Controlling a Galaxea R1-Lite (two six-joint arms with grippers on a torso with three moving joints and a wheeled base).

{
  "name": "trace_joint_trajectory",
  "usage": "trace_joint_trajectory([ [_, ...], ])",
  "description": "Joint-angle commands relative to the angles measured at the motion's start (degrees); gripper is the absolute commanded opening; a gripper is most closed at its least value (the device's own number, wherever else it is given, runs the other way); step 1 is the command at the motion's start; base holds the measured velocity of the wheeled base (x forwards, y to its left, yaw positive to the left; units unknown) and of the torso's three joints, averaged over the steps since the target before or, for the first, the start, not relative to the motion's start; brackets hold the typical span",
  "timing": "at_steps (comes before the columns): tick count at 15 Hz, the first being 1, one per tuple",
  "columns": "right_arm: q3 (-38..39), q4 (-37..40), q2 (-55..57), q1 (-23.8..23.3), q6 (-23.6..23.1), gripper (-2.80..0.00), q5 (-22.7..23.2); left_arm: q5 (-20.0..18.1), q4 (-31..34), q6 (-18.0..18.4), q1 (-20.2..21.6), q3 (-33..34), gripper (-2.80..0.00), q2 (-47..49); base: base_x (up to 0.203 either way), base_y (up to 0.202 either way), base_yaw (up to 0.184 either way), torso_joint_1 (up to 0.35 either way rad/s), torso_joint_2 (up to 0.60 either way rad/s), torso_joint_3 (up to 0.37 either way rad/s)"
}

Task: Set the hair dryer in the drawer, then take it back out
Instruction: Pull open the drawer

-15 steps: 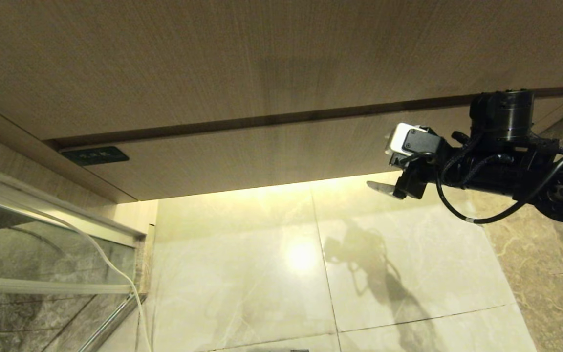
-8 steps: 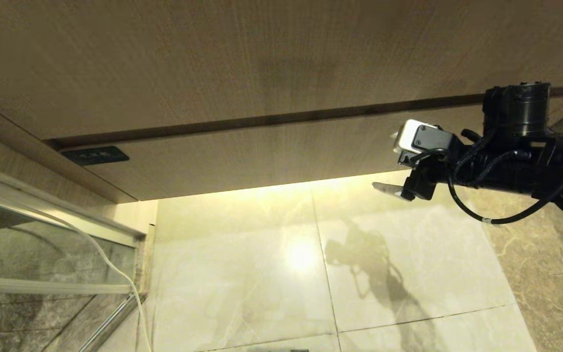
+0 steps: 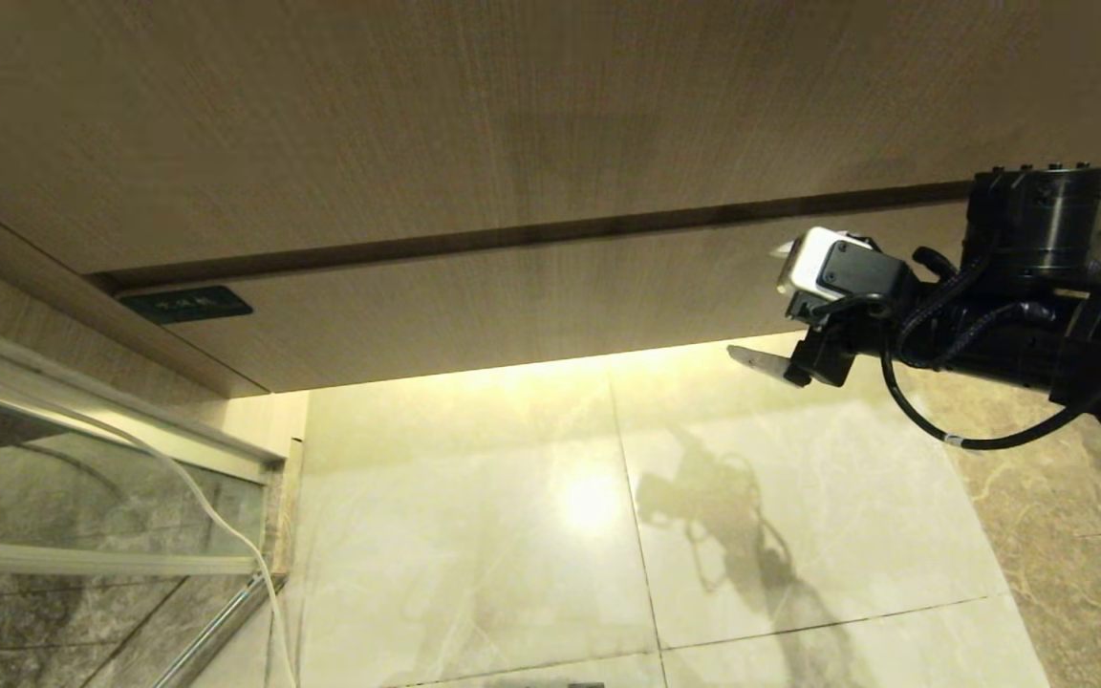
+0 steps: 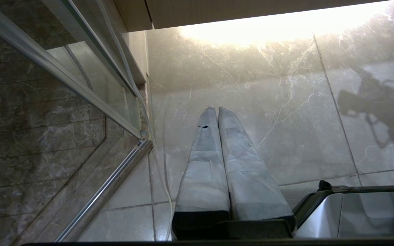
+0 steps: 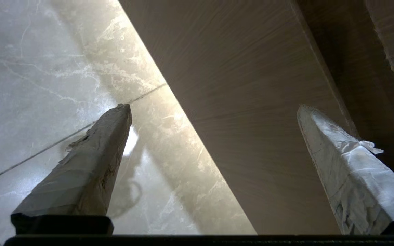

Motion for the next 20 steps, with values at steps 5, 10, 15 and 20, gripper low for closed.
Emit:
trace_joint_trajectory([
  [5,-1.4,-5.7,2.7,0.3,2.5,0.00,0.6,0.0,0.0,0.0,0.0,0.0,-2.80,0.0,0.000,0.000,0.000,0.000,0.00,0.000],
  [10,-0.4,-10.0,2.7,0.5,4.0,0.00,4.2,0.0,0.0,0.0,0.0,0.0,-2.80,0.0,0.000,0.000,0.000,0.000,0.00,0.000],
  [15,-1.2,-10.2,4.1,0.5,3.9,0.00,8.2,0.0,0.0,0.0,0.0,0.0,-2.80,0.1,0.000,0.000,0.000,0.000,0.00,0.000],
  [20,-3.1,-15.6,7.4,0.7,3.9,0.00,7.9,0.0,0.0,0.0,0.0,0.0,-2.80,0.1,0.000,0.000,0.000,0.000,0.00,0.000],
])
